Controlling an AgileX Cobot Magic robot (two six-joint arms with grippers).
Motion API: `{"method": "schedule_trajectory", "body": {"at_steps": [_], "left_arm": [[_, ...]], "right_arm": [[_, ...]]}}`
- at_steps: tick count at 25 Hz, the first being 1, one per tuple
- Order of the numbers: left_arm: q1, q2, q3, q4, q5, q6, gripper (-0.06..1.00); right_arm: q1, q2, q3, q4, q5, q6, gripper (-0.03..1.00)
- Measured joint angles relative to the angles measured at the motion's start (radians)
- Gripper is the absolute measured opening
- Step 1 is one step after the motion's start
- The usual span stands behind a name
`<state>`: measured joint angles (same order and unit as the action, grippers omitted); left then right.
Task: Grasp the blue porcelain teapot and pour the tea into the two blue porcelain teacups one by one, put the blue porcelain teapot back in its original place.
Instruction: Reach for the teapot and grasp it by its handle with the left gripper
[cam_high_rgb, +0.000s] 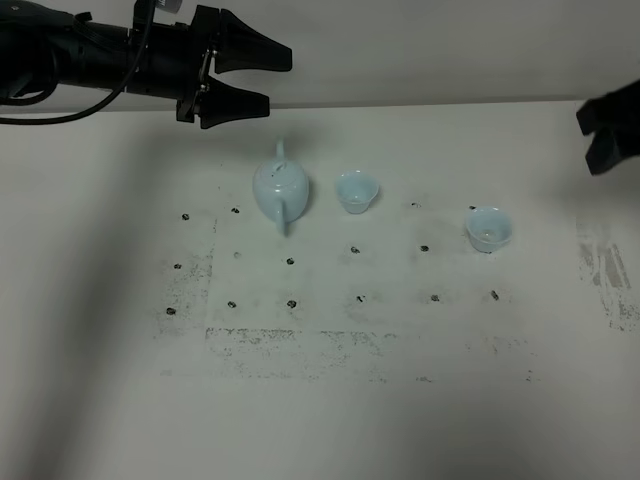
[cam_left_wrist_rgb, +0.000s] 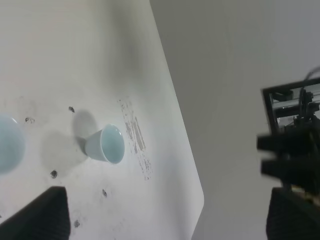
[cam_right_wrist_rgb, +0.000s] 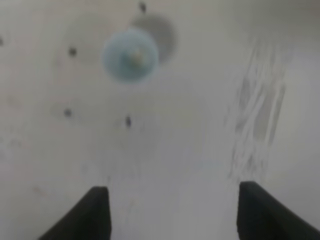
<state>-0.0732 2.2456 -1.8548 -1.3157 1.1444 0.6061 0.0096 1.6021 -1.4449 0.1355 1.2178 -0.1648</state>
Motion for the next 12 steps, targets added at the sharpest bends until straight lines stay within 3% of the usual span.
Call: {"method": "schedule_trajectory", "body": {"at_steps": [12], "left_arm": [[0.000,0.000,0.000,0.000,0.002,0.000,0.08]], "right_arm": [[0.000,-0.546,0.615,-0.054,0.002,0.000,0.52]]}}
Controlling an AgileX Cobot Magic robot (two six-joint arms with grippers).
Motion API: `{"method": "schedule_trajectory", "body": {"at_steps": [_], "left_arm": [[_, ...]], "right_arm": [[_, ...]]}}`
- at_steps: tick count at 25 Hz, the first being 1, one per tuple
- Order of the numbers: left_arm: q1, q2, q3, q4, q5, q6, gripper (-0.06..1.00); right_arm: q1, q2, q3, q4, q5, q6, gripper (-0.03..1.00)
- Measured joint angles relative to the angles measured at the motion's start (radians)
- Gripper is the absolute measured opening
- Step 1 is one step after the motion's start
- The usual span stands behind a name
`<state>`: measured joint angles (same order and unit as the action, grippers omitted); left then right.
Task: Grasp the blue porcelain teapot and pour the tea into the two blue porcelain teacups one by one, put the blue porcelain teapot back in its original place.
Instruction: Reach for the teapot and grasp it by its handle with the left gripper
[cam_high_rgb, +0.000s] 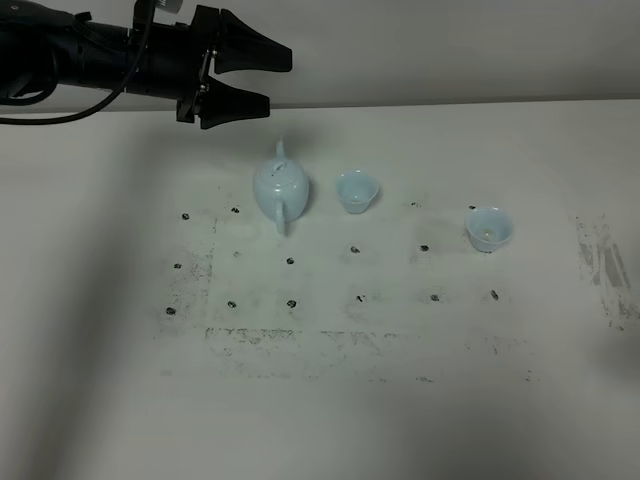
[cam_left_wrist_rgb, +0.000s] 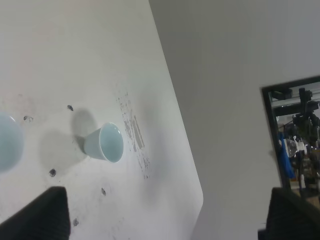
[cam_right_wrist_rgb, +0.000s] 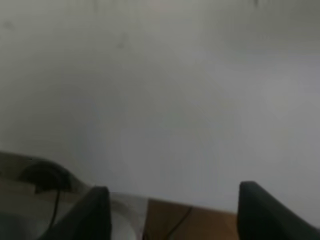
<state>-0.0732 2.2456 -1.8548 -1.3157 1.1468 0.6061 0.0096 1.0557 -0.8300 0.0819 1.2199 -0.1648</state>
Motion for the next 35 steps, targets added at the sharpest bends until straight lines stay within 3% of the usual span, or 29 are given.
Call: {"method": "schedule_trajectory", "body": {"at_steps": [10,25,35], "left_arm": [[0.000,0.000,0.000,0.000,0.005,0.002,0.08],[0.000,0.000,0.000,0.002,0.027,0.005,0.08],[0.000,0.000,0.000,0.004,0.027,0.004,0.08]], "right_arm": [[0.000,-0.469,0.288,0.001,-0.082,0.001,0.52],[0.000,-1.039,0.304,0.002,-0.102,0.016,0.52],[0.000,-1.062,0.306,0.002,-0.102,0.018,0.52]]}}
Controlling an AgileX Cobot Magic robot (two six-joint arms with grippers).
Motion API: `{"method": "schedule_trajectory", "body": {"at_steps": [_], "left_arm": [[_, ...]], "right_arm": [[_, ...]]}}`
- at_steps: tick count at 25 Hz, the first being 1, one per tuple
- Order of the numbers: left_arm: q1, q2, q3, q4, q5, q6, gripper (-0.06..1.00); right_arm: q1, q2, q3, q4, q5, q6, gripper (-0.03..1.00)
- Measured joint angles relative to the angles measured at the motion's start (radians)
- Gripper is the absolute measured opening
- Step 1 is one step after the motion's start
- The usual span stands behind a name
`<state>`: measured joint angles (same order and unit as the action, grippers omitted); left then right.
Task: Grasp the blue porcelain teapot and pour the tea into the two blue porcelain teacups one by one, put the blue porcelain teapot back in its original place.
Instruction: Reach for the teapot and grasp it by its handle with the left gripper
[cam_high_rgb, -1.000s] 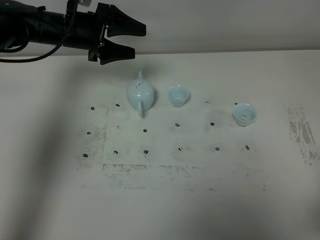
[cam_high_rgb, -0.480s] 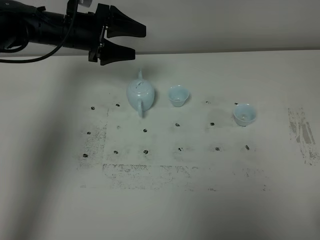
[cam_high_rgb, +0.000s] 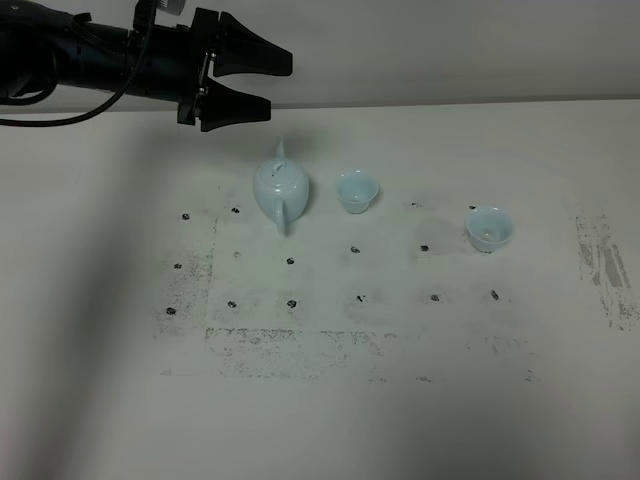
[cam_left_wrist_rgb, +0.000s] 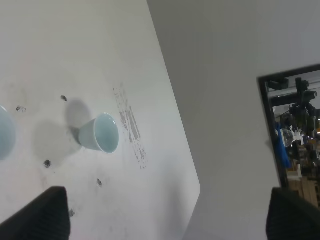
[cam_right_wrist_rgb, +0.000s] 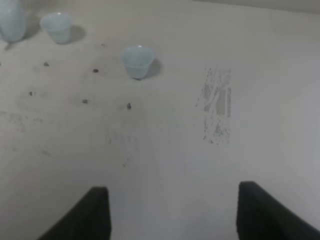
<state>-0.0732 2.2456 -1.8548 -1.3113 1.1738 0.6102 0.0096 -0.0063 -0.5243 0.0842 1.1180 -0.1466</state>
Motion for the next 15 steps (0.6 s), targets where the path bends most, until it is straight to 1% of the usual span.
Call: {"method": "schedule_trajectory", "body": {"at_steps": [5,7,8,10,13,15], "left_arm": [[0.026,0.000,-0.024,0.008,-0.009,-0.011,0.08],[0.045,0.000,-0.067,0.031,0.004,-0.049,0.08],[0.053,0.000,-0.089,0.060,0.012,-0.077,0.08],[0.060,0.000,-0.151,0.146,0.019,-0.130,0.08],[0.049,-0.016,-0.217,0.369,0.021,-0.221,0.08],[0.033,-0.044,-0.233,0.504,0.021,-0.285,0.08]], "right_arm": [[0.000,-0.001,0.000,0.000,0.000,0.001,0.52],[0.000,-0.001,0.000,0.000,0.000,0.001,0.52],[0.000,-0.001,0.000,0.000,0.000,0.001,0.52],[0.000,-0.001,0.000,0.000,0.000,0.001,0.52],[0.000,-0.001,0.000,0.000,0.000,0.001,0.52],[0.000,-0.001,0.000,0.000,0.000,0.001,0.52]]}}
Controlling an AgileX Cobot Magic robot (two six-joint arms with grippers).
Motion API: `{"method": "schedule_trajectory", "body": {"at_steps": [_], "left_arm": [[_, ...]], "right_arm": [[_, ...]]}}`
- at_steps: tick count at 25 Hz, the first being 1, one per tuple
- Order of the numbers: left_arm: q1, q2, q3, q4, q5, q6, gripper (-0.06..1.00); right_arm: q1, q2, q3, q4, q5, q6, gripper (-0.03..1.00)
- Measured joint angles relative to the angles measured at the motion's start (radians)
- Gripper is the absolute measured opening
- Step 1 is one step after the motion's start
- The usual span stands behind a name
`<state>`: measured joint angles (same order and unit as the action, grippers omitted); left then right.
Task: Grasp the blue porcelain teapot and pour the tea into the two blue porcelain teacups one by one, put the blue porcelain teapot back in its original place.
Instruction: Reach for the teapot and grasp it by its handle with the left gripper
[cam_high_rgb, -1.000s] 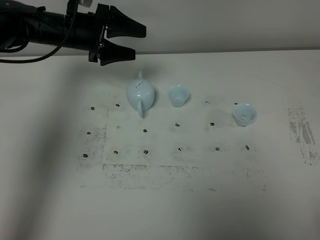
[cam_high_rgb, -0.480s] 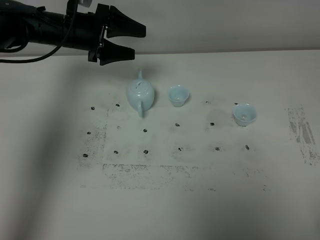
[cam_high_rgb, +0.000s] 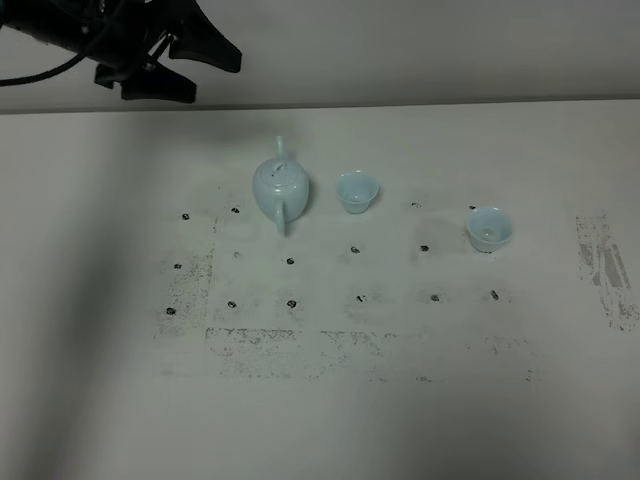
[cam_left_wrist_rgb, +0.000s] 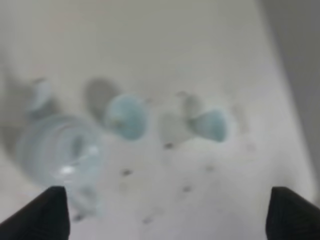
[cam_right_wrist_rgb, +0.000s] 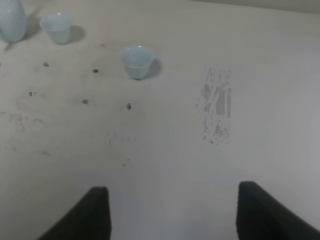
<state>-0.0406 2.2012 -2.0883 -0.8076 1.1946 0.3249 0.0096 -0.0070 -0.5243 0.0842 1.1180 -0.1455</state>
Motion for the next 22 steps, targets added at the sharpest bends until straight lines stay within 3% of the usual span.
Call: {"method": "schedule_trajectory", "body": {"at_steps": [2,5,22], "left_arm": [[-0.024,-0.035,-0.006,0.123,0.000,-0.043,0.08],[-0.061,-0.078,-0.007,0.236,0.000,-0.076,0.08],[-0.078,-0.093,-0.010,0.269,-0.001,-0.100,0.08]], "right_arm": [[0.000,0.000,0.000,0.000,0.000,0.000,0.52],[0.000,0.000,0.000,0.000,0.000,0.000,0.52],[0.000,0.000,0.000,0.000,0.000,0.001,0.52]]}}
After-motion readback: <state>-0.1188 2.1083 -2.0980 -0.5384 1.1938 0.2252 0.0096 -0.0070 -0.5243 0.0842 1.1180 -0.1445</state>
